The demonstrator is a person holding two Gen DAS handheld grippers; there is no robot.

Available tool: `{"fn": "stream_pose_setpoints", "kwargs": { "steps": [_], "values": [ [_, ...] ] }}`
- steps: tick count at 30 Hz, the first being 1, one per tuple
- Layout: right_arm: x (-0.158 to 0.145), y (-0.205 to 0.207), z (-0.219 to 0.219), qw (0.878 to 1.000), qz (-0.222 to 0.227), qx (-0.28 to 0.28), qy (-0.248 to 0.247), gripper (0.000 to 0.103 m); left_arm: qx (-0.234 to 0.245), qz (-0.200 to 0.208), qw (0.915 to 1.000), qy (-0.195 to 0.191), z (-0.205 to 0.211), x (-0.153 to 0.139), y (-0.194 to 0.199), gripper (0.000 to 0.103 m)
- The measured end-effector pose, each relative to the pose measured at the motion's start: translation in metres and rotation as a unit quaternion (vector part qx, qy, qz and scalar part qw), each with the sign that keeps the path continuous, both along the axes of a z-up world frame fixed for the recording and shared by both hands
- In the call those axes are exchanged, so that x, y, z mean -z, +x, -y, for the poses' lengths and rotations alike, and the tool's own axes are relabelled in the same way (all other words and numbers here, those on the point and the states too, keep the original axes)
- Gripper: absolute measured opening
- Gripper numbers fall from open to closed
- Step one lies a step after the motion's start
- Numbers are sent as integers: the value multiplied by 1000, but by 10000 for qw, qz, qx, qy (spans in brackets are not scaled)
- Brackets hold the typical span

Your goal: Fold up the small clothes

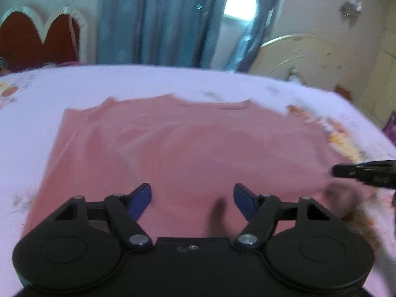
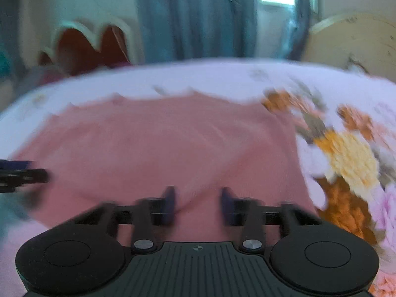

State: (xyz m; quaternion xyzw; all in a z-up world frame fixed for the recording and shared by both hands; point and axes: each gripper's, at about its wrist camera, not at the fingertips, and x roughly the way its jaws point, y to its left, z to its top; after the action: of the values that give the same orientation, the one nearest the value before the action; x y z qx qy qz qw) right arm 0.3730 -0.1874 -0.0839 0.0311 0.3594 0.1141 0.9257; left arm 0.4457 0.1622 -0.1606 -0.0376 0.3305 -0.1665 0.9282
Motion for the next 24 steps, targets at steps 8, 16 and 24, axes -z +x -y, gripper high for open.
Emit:
{"fn": "stream_pose_setpoints", "kwargs": {
  "steps": [8, 16, 24],
  "values": [
    [9, -31, -68, 9963, -226, -776, 283, 2, 200, -376, 9991, -47, 44, 13, -21, 40],
    [28, -32, -83, 9946, -452, -903, 235, 2, 136, -368, 9992, 118, 41, 22, -25, 40],
    [22, -33, 3, 9992, -368, 140, -59, 2, -513, -261, 9979, 282, -31, 20, -35, 40]
  ]
}}
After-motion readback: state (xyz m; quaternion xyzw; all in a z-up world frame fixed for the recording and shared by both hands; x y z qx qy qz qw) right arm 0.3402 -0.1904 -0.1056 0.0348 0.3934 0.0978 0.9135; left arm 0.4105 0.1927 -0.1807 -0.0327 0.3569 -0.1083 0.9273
